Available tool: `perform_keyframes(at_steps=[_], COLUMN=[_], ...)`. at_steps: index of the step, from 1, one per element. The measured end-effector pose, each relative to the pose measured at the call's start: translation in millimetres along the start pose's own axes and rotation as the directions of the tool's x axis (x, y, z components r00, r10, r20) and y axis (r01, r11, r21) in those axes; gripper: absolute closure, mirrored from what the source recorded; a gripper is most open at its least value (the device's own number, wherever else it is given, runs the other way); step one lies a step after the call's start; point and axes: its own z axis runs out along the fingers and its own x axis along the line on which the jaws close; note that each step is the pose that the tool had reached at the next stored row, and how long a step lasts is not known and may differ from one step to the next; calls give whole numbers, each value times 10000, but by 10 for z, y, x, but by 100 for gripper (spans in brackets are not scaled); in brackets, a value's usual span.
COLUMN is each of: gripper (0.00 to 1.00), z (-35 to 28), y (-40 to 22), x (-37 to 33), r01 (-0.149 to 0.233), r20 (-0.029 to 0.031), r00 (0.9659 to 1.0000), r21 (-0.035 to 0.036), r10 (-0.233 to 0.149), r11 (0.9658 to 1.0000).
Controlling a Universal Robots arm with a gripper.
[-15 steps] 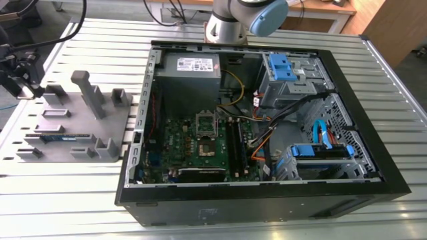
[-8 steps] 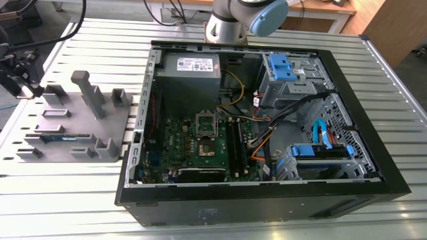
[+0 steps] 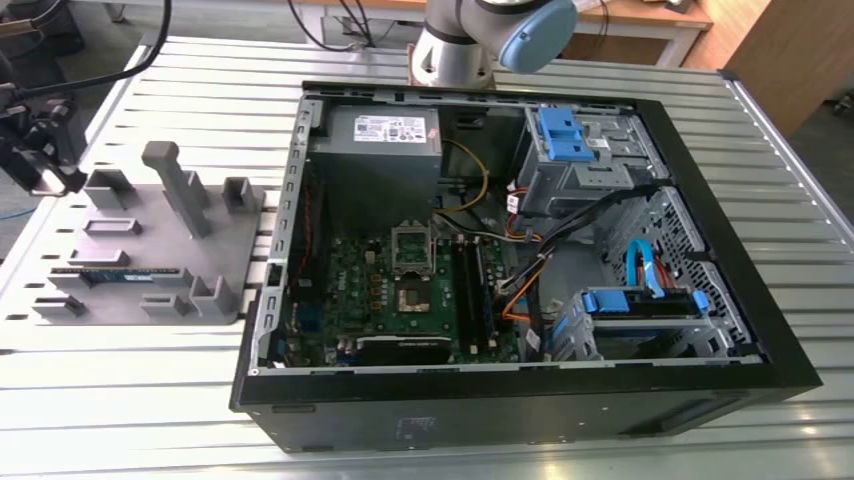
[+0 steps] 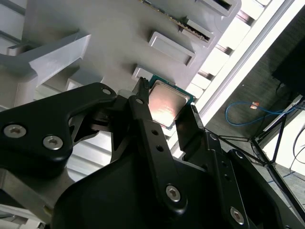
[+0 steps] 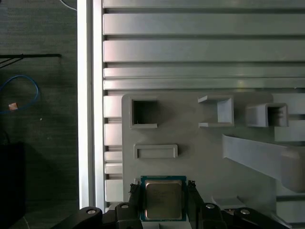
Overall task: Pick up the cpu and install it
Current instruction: 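Pick up the cpu and move it towards the insertion slot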
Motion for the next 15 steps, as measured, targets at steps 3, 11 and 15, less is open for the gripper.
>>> perform_keyframes(at_steps=[3, 11, 15], gripper=[53, 53, 53], z=[-11, -45, -59], y=[0, 1, 1], x=[-1, -2, -2], r01=[0, 0, 0], r20=[-1, 0, 0], r00=[10000, 10000, 10000], r21=[1, 0, 0], r10=[0, 0, 0], r11=[10000, 10000, 10000])
